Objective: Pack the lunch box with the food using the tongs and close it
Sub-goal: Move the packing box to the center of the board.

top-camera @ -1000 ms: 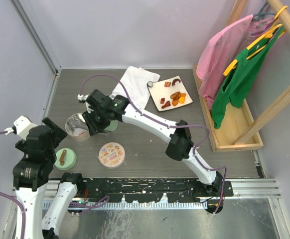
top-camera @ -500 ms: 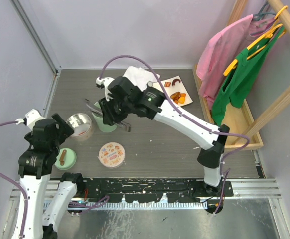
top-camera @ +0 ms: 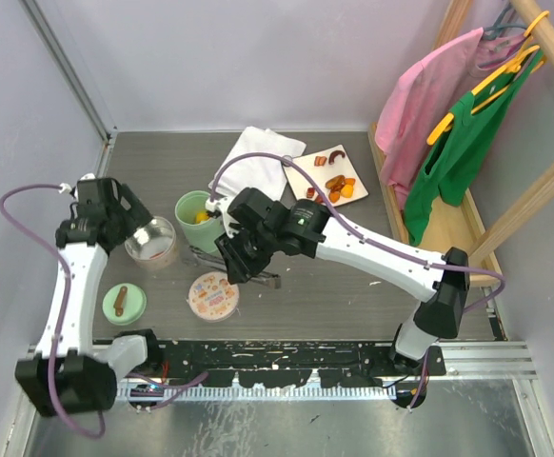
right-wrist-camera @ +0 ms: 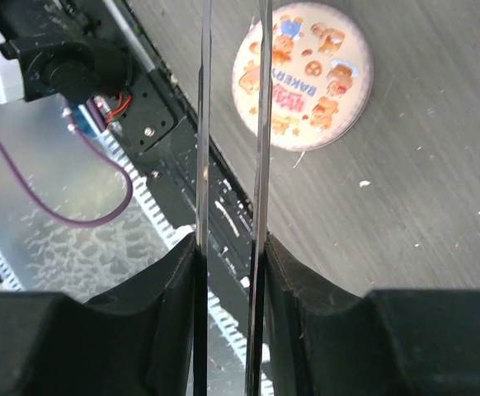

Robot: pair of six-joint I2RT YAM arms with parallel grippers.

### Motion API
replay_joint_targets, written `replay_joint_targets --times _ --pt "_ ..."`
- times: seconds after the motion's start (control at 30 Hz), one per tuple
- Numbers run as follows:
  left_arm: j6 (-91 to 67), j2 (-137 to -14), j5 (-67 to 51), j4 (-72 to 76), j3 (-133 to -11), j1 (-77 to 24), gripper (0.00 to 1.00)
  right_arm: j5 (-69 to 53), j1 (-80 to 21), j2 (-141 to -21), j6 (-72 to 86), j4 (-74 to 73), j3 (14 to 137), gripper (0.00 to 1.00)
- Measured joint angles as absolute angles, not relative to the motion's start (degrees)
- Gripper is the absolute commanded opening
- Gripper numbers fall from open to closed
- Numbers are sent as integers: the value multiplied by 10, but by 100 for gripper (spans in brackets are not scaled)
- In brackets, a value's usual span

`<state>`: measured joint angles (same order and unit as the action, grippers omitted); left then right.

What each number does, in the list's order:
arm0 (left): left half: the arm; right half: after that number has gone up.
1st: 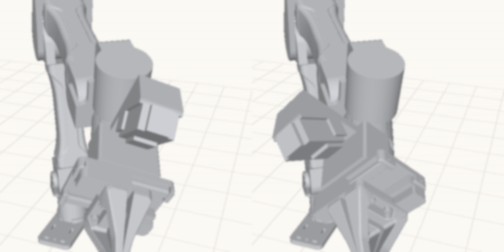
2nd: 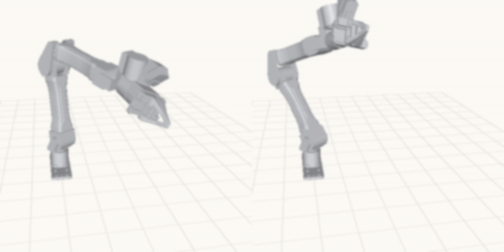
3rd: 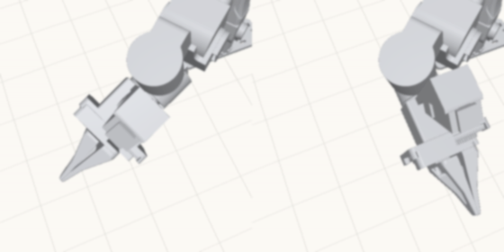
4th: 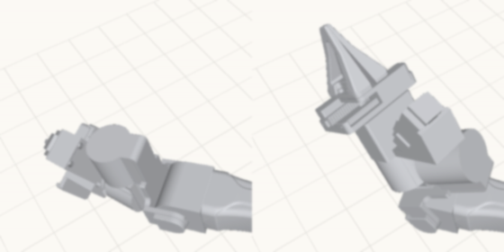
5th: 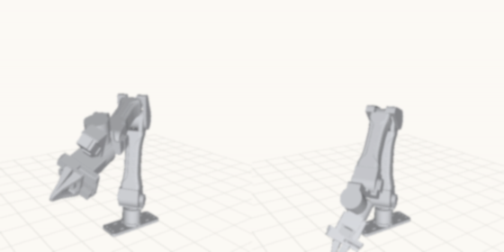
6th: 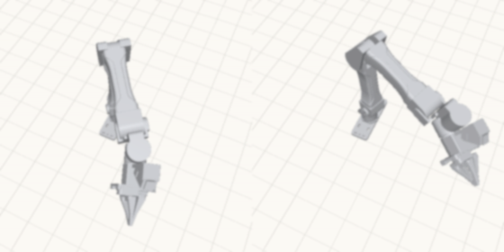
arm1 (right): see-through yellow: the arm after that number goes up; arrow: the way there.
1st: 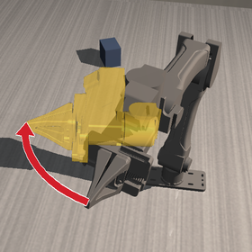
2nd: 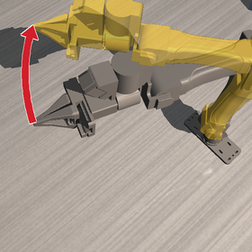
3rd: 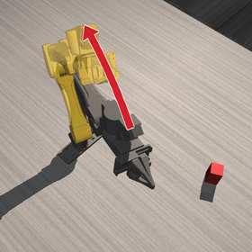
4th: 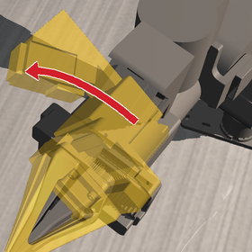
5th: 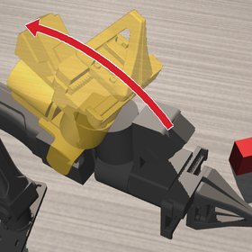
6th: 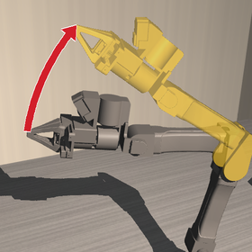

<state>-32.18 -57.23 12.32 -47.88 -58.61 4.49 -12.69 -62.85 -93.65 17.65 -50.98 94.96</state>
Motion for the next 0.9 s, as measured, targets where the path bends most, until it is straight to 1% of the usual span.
replay_joint_targets --times 0.1,0.27,0.47,0.6,0.7,0.9 --pt "-307 -667 69 -460 -630 83 98 -102 -629 -947 174 -510 955 40" --pt "-275 -831 29 -453 -735 110 98 -51 -625 -1011 162 -507 1006 40" --pt "-253 -968 -3 -452 -816 141 98 -2 -612 -1081 146 -522 1051 40" --pt "-242 -1011 -27 -452 -816 165 98 9 -597 -1089 133 -531 1063 39" --pt "-236 -1020 -62 -439 -797 181 98 15 -588 -1089 124 -539 1076 39" --pt "-229 -1026 -173 -418 -756 191 98 21 -569 -1087 117 -544 1078 40"
